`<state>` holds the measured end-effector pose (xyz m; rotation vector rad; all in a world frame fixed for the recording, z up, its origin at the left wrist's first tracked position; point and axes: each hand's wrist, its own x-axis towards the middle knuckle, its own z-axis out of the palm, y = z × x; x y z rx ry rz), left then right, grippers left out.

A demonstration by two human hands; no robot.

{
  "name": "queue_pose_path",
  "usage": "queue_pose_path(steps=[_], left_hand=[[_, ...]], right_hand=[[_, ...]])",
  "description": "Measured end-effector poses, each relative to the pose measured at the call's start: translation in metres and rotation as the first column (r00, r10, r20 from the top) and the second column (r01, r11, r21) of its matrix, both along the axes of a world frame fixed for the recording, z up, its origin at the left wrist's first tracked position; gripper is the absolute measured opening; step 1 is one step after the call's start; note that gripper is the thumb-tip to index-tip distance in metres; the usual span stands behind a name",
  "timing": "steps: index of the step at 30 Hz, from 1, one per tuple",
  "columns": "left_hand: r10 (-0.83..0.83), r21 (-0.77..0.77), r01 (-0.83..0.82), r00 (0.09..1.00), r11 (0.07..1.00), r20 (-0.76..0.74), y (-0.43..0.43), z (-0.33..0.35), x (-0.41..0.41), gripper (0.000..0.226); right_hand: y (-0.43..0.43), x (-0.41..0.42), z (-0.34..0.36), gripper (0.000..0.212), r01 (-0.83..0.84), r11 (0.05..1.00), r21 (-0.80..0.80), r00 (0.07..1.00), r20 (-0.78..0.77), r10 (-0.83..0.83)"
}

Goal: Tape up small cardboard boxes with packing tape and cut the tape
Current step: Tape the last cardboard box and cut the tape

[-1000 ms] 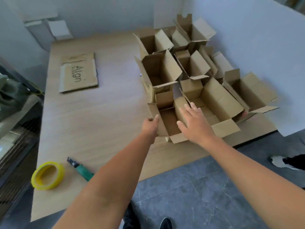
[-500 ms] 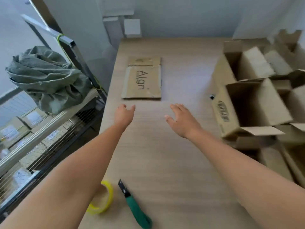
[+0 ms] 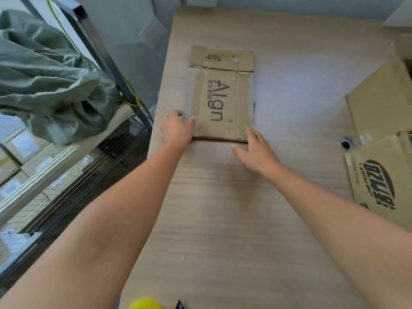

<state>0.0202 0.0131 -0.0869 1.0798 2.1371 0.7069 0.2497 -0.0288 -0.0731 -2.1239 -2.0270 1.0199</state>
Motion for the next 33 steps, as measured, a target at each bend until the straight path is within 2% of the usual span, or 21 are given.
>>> queue_pose_path(steps=[2, 4, 7, 11, 13, 15, 18, 21, 23, 27, 29, 30, 31, 33], left_hand=[[0.021, 0.082, -0.028, 0.996, 0.996, 0.089, -0.011, 0.008, 0.003, 0.024], [0.022, 0.128, -0.040, 0.990, 0.991, 0.140, -0.027, 0.026, 0.009, 0.011], [-0.078, 0.173, 0.036, 0.968, 0.984, 0.238, -0.067, 0.062, 0.023, 0.010], [-0.257, 0.289, 0.189, 0.941, 0.939, 0.220, -0.149, 0.119, 0.048, 0.012], [-0.339, 0.342, 0.278, 0.931, 0.898, 0.133, -0.200, 0.144, 0.067, 0.012], [-0.449, 0.364, 0.433, 0.892, 0.825, -0.043, -0.250, 0.165, 0.088, 0.013], [-0.584, 0.252, 0.720, 0.679, 0.646, -0.445, -0.318, 0.183, 0.121, 0.015], [-0.660, 0.123, 0.819, 0.532, 0.561, -0.530, -0.375, 0.184, 0.148, 0.014], [-0.685, 0.083, 0.839, 0.492, 0.538, -0.537, -0.403, 0.178, 0.159, 0.017], [-0.695, 0.207, 0.851, 0.515, 0.482, -0.501, -0.436, 0.172, 0.160, 0.014], [-0.707, 0.196, 0.880, 0.466, 0.433, -0.532, -0.443, 0.168, 0.159, 0.013], [-0.722, 0.173, 0.883, 0.459, 0.437, -0.518, -0.445, 0.166, 0.160, 0.015], [-0.735, 0.155, 0.864, 0.492, 0.479, -0.467, -0.446, 0.165, 0.162, 0.020], [-0.692, 0.152, 0.758, 0.644, 0.634, -0.325, -0.439, 0.167, 0.168, 0.027]], right_hand=[[-0.006, 0.008, 0.008, 0.084, 0.015, 1.000, -0.020, 0.998, -0.066, -0.016], [-0.020, 0.018, 0.022, 0.082, 0.020, 0.998, -0.063, 0.991, -0.133, -0.028], [-0.058, 0.040, 0.049, 0.076, 0.069, 0.995, -0.071, 0.967, -0.239, -0.084], [-0.121, 0.080, 0.097, 0.068, 0.193, 0.981, -0.007, 0.896, -0.407, -0.179], [-0.153, 0.102, 0.123, 0.061, 0.294, 0.956, 0.020, 0.809, -0.537, -0.238], [-0.184, 0.124, 0.147, 0.054, 0.358, 0.931, 0.075, 0.755, -0.610, -0.241], [-0.222, 0.151, 0.170, 0.064, 0.387, 0.919, 0.076, 0.706, -0.666, -0.242], [-0.260, 0.170, 0.175, 0.081, 0.406, 0.914, 0.010, 0.649, -0.708, -0.280], [-0.284, 0.179, 0.167, 0.083, 0.408, 0.913, 0.011, 0.676, -0.676, -0.294], [-0.317, 0.194, 0.155, 0.085, 0.497, 0.867, 0.047, 0.672, -0.653, -0.350], [-0.322, 0.200, 0.154, 0.082, 0.479, 0.876, 0.055, 0.686, -0.647, -0.335], [-0.324, 0.201, 0.154, 0.081, 0.469, 0.881, 0.064, 0.698, -0.638, -0.325], [-0.327, 0.202, 0.155, 0.081, 0.461, 0.884, 0.077, 0.713, -0.625, -0.318], [-0.333, 0.204, 0.155, 0.083, 0.435, 0.892, 0.122, 0.763, -0.577, -0.293]])
